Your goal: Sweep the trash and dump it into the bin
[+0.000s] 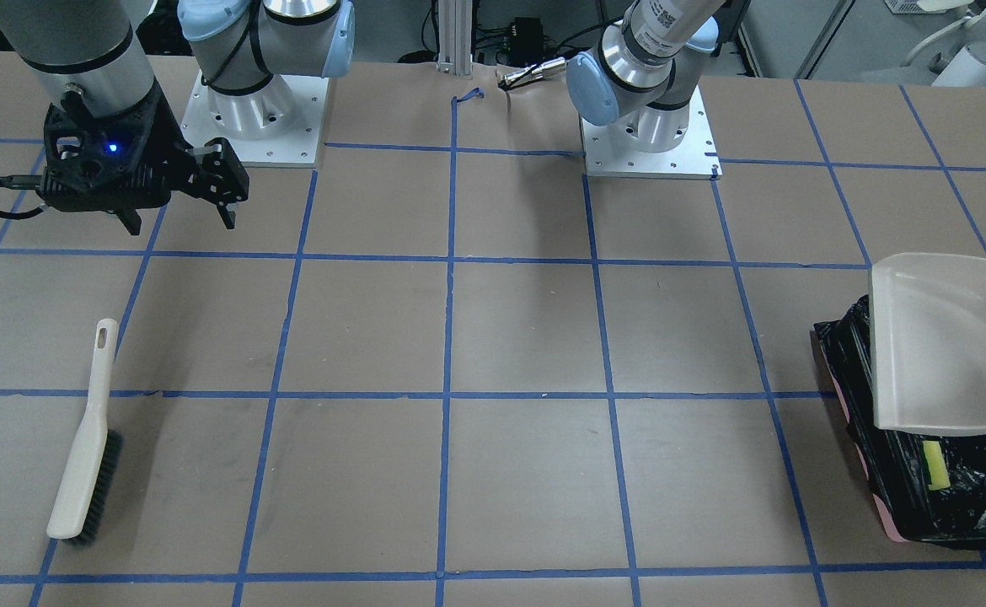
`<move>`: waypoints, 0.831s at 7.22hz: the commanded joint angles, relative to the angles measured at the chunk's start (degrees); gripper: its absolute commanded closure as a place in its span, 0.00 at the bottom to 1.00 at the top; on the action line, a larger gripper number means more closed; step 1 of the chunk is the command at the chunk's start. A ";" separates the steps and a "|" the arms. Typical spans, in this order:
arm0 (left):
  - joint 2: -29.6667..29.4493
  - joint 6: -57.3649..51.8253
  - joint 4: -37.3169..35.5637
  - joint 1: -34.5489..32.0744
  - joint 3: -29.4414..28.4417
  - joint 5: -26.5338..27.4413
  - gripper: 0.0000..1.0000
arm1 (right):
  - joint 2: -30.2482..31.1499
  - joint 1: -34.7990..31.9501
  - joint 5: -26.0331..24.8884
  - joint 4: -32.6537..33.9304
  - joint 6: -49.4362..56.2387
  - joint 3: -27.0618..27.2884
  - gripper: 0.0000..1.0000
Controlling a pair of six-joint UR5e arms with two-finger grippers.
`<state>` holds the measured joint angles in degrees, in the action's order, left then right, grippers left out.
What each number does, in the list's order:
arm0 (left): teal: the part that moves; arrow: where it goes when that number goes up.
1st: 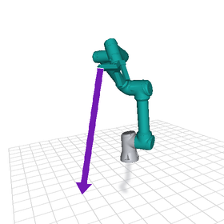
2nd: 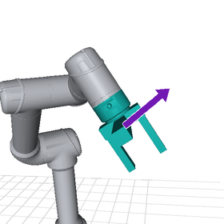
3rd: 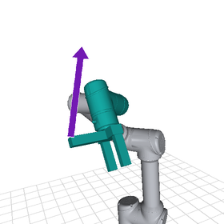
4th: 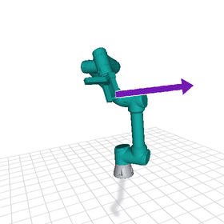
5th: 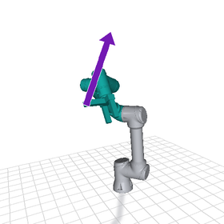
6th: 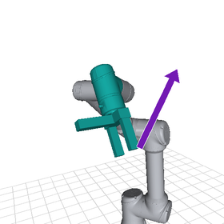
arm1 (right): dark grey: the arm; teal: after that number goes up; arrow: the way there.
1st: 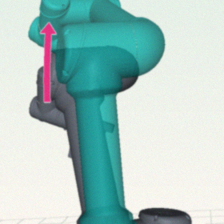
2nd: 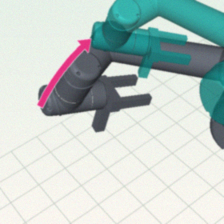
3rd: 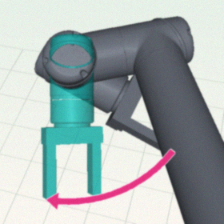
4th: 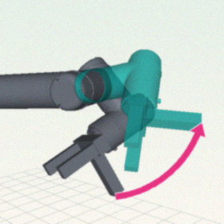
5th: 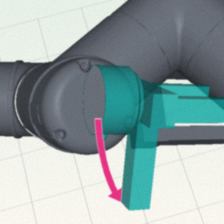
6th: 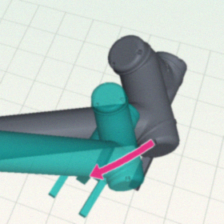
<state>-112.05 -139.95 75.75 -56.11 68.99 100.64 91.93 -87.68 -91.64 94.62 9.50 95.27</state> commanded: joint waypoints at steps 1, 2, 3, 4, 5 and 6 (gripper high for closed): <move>-2.10 12.61 2.20 -7.30 0.80 -3.70 0.95 | 0.00 -0.04 -0.29 0.21 -0.09 0.00 0.00; -3.86 15.56 2.21 -11.09 0.80 -3.87 0.95 | 0.18 -0.04 0.06 -0.05 -0.01 0.00 0.00; -6.22 18.89 2.21 -12.35 0.89 -5.09 0.94 | 0.18 -0.04 -0.38 -0.05 -0.01 0.00 0.00; -8.25 21.80 2.21 -12.88 0.89 -9.63 0.94 | 0.35 -0.04 -0.55 -0.48 -0.01 0.00 0.00; -10.18 28.18 1.86 -14.89 1.50 -10.29 0.92 | 0.09 -0.04 -0.82 -3.97 -0.01 -0.17 0.00; -11.25 31.46 0.64 -17.52 2.98 -9.94 0.91 | 0.00 0.40 -0.65 -4.79 -0.09 -0.26 0.00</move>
<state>-121.53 -113.53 77.42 -70.82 70.64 91.22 92.05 -87.63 -92.29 91.63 9.47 95.14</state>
